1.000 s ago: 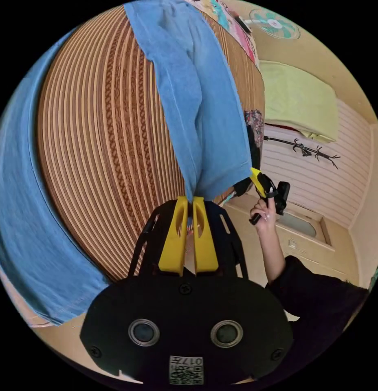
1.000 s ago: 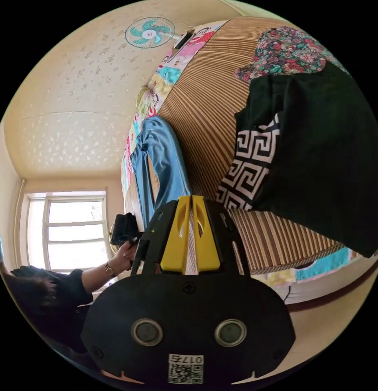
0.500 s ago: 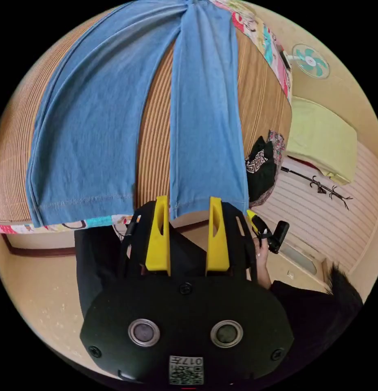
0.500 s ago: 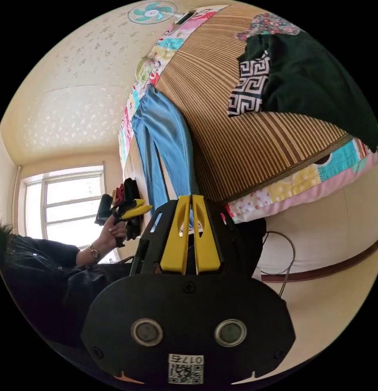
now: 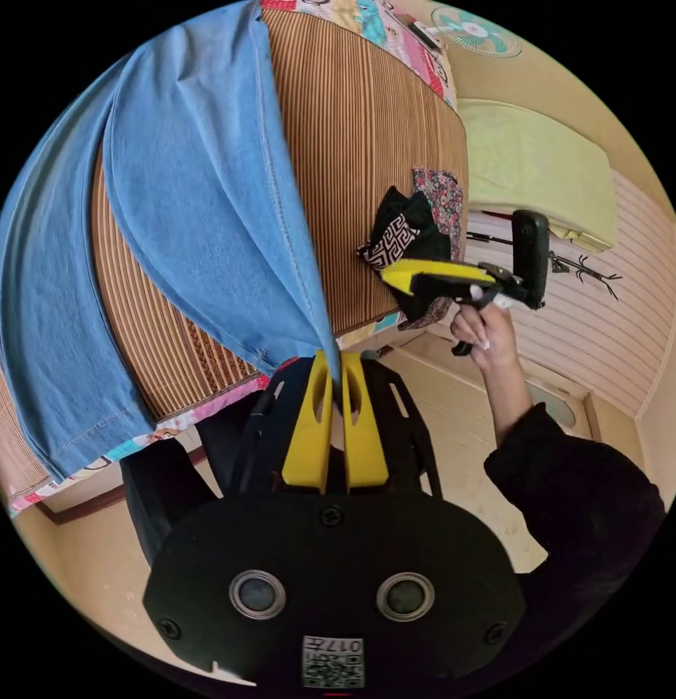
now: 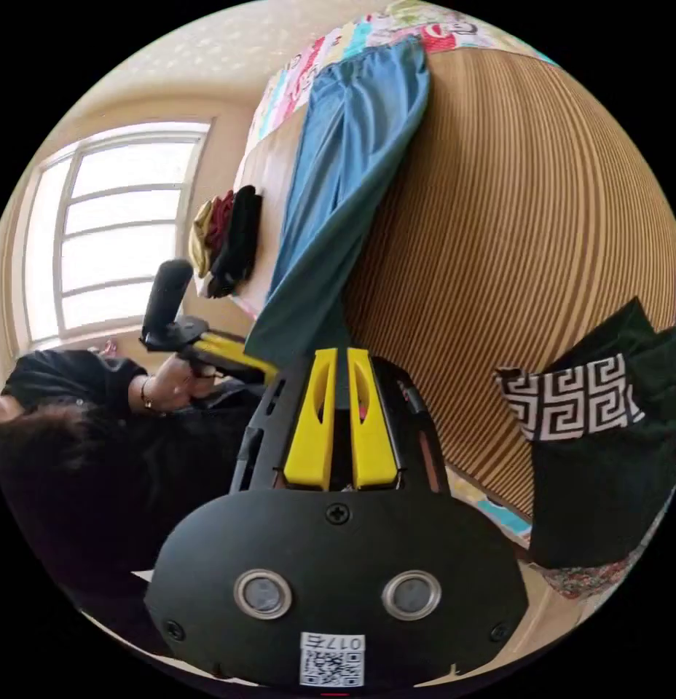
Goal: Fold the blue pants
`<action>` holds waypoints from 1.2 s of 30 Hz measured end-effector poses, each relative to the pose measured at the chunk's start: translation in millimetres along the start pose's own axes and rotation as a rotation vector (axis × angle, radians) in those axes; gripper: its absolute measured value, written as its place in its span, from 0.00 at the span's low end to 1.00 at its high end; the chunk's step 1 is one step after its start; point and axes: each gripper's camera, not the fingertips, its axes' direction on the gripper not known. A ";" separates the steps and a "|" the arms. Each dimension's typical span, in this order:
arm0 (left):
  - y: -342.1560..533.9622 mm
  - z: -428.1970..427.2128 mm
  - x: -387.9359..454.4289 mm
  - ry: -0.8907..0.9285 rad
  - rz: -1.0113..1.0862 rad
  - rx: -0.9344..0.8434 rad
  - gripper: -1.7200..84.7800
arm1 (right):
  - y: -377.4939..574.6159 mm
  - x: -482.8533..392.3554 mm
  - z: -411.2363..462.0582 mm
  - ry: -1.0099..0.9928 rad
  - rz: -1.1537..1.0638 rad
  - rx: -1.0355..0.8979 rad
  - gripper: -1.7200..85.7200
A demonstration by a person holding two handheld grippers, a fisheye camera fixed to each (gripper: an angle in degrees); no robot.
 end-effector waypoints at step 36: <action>279.9 -146.5 -304.7 0.596 -0.685 0.584 0.09 | -419.9 -109.3 235.5 -0.185 -0.384 0.221 0.07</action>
